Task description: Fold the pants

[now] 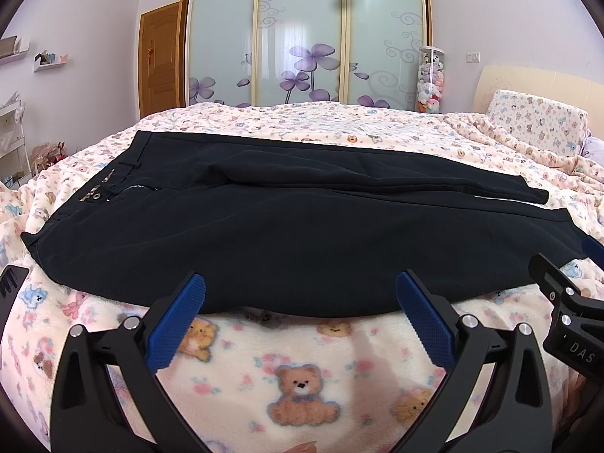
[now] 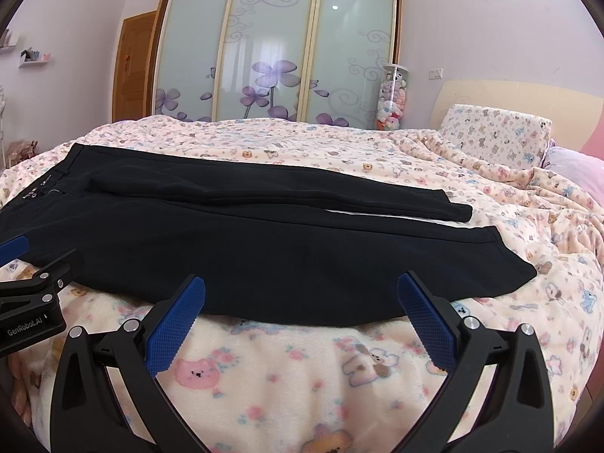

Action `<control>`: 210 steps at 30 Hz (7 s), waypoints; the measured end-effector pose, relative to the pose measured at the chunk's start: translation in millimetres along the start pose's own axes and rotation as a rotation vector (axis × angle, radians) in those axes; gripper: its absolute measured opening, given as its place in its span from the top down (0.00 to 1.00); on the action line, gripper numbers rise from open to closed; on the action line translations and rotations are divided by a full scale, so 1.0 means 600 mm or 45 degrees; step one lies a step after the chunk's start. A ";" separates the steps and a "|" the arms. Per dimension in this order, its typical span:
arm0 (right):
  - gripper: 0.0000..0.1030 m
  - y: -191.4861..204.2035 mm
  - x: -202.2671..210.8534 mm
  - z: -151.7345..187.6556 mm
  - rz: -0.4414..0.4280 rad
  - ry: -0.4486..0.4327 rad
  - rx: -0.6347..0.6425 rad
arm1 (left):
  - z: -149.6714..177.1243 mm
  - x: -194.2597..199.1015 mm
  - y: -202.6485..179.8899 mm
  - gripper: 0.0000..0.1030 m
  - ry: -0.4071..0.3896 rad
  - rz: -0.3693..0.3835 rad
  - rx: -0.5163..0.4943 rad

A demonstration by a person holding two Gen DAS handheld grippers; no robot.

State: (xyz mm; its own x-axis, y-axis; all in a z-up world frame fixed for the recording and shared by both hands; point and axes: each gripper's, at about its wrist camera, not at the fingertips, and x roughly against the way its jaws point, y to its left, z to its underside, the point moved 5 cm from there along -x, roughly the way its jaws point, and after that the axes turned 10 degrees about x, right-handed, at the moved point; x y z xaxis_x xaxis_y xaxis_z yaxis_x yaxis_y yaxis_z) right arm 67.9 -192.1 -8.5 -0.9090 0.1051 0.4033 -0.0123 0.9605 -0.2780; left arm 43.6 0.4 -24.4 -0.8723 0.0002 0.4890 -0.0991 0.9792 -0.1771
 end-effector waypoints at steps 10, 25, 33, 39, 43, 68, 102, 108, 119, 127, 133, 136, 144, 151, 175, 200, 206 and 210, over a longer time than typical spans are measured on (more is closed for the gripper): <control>0.01 -0.001 0.001 0.000 0.000 0.000 -0.001 | 0.000 0.000 0.000 0.02 0.000 -0.001 -0.002; 0.01 -0.001 0.000 -0.001 -0.001 -0.001 -0.002 | 0.000 0.000 0.000 0.02 -0.001 -0.001 -0.003; 0.01 -0.001 0.000 -0.001 -0.002 0.000 -0.002 | 0.000 0.000 0.000 0.02 0.000 -0.001 -0.003; 0.01 -0.002 -0.001 -0.001 -0.001 0.000 -0.003 | 0.000 0.000 0.000 0.02 0.000 -0.001 -0.003; 0.01 -0.002 -0.001 -0.001 -0.002 0.000 -0.003 | 0.000 0.000 0.000 0.02 -0.001 -0.001 -0.003; 0.01 -0.004 -0.002 0.000 -0.002 0.001 -0.005 | 0.000 0.000 -0.001 0.02 0.001 -0.002 -0.003; 0.01 -0.176 -0.110 -0.146 -0.360 -0.085 -0.090 | -0.121 -0.036 -0.022 0.02 -0.159 -0.097 -0.036; 0.01 -0.344 -0.264 -0.182 -0.362 0.064 -0.332 | -0.106 -0.077 -0.005 0.02 -0.107 -0.121 0.040; 0.09 -0.528 -0.514 -0.112 -0.257 0.336 -0.767 | -0.084 -0.087 -0.024 0.02 -0.041 0.137 0.010; 0.29 -0.567 -0.584 -0.076 -0.095 0.395 -0.756 | -0.081 -0.086 -0.034 0.02 -0.042 0.200 0.004; 0.72 -0.565 -0.609 -0.048 -0.068 0.454 -0.761 | -0.077 -0.097 -0.039 0.02 -0.009 0.187 0.001; 0.82 -0.570 -0.583 -0.057 -0.106 0.381 -0.766 | -0.076 -0.095 -0.037 0.02 -0.007 0.187 0.009; 0.85 -0.551 -0.435 -0.112 -0.278 0.117 -0.718 | -0.078 -0.097 -0.024 0.02 0.003 0.197 0.052; 0.88 -0.522 -0.264 -0.052 -0.399 0.029 -0.800 | -0.080 -0.091 -0.013 0.02 -0.013 0.214 0.100; 0.57 -0.310 -0.258 0.035 -0.765 0.422 -1.465 | -0.084 -0.076 -0.004 0.02 -0.039 0.298 0.173; 0.96 -0.328 -0.212 0.069 -0.508 0.019 -1.421 | -0.271 -0.167 0.075 0.02 0.209 0.250 0.369; 0.96 -0.330 -0.219 0.084 -0.541 0.022 -1.409 | -0.342 -0.337 0.134 0.02 0.429 0.067 0.502; 0.96 -0.326 -0.210 0.083 -0.557 0.040 -1.393 | -0.342 -0.432 0.181 0.02 0.533 0.109 0.842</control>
State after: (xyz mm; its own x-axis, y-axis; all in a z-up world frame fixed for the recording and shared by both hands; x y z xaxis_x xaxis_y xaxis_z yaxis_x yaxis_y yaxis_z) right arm 163.9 -406.0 -48.3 -0.9052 -0.2965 0.3044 0.0575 0.6244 0.7790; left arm 357.2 148.4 4.8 -0.6497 0.2756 0.7085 -0.4184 0.6484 -0.6360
